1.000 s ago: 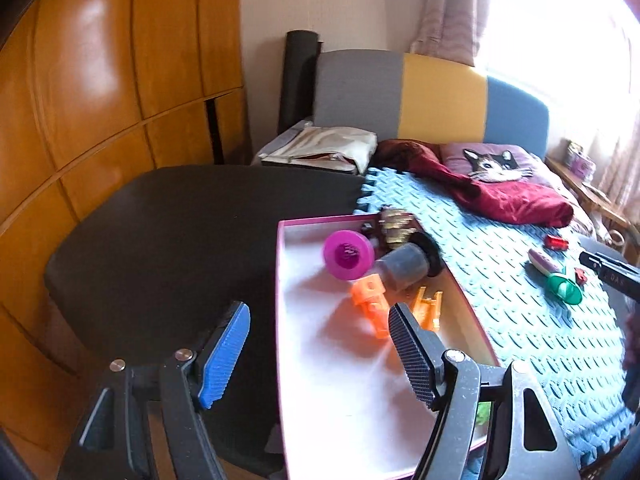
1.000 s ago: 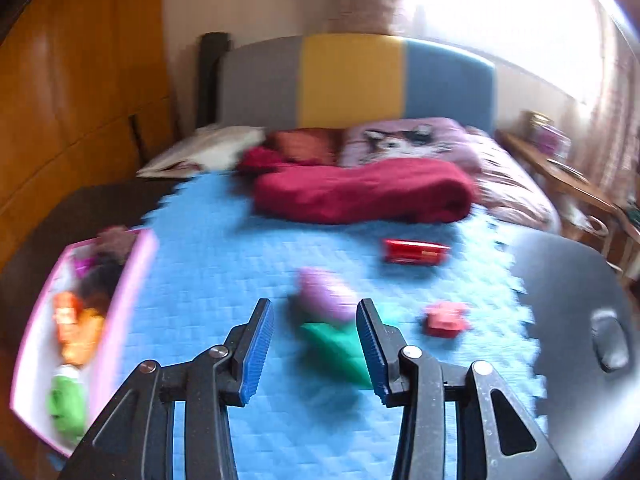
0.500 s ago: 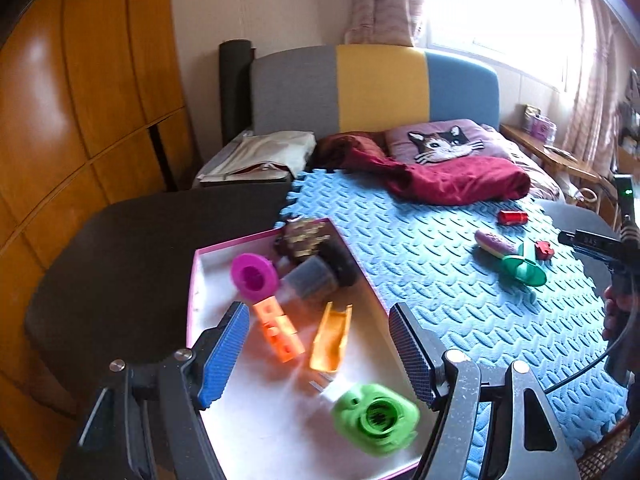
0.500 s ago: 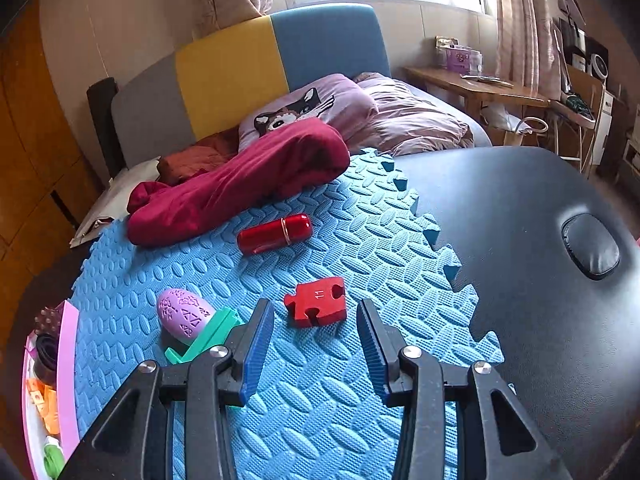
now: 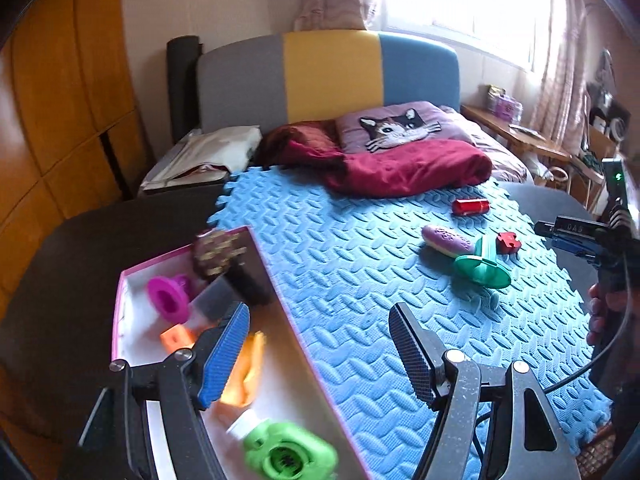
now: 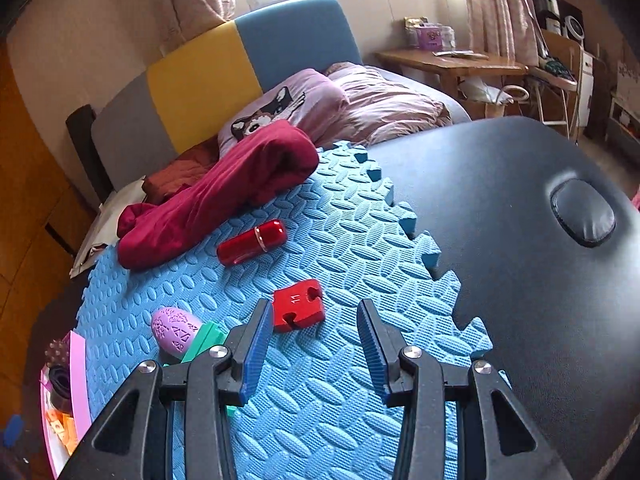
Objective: Organize rigid objects
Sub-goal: 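Move both tools back over the mat toward the green toy and purple egg, then grasp the green plunger-shaped toy with the left tool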
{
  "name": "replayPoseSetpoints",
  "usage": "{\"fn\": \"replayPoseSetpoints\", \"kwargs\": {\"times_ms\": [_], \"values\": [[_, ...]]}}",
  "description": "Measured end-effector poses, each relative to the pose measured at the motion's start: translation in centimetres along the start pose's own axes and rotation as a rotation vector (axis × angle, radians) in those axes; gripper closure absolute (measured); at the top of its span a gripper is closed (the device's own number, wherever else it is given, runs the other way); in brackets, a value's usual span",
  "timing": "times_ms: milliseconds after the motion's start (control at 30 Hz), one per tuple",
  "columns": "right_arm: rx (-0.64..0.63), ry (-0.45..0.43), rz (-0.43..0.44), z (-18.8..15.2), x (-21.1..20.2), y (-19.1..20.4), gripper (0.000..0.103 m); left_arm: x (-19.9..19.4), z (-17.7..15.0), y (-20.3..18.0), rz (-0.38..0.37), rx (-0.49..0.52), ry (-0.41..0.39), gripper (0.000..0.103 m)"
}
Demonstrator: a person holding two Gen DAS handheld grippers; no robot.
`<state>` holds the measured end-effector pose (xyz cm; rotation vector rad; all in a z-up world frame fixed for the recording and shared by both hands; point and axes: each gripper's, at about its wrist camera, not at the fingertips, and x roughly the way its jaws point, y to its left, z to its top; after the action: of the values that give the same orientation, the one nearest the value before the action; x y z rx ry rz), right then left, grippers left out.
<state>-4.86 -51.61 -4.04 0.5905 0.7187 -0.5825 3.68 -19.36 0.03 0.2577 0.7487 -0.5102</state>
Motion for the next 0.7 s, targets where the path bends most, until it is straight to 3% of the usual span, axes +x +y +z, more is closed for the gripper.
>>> {"fn": "replayPoseSetpoints", "kwargs": {"times_ms": [233, 500, 700], "values": [[0.07, 0.02, 0.032, 0.2, -0.1, -1.1, 0.06, 3.1, 0.7, -2.8, -0.082, 0.013, 0.083, 0.03], [0.086, -0.003, 0.064, 0.4, -0.8, -1.2, 0.06, 6.5, 2.5, -7.6, -0.241, 0.059, 0.133, 0.03], [0.131, -0.024, 0.076, 0.7, -1.2, -2.1, 0.06, 9.2, 4.2, -11.3, -0.285, 0.112, 0.15, 0.029]]}}
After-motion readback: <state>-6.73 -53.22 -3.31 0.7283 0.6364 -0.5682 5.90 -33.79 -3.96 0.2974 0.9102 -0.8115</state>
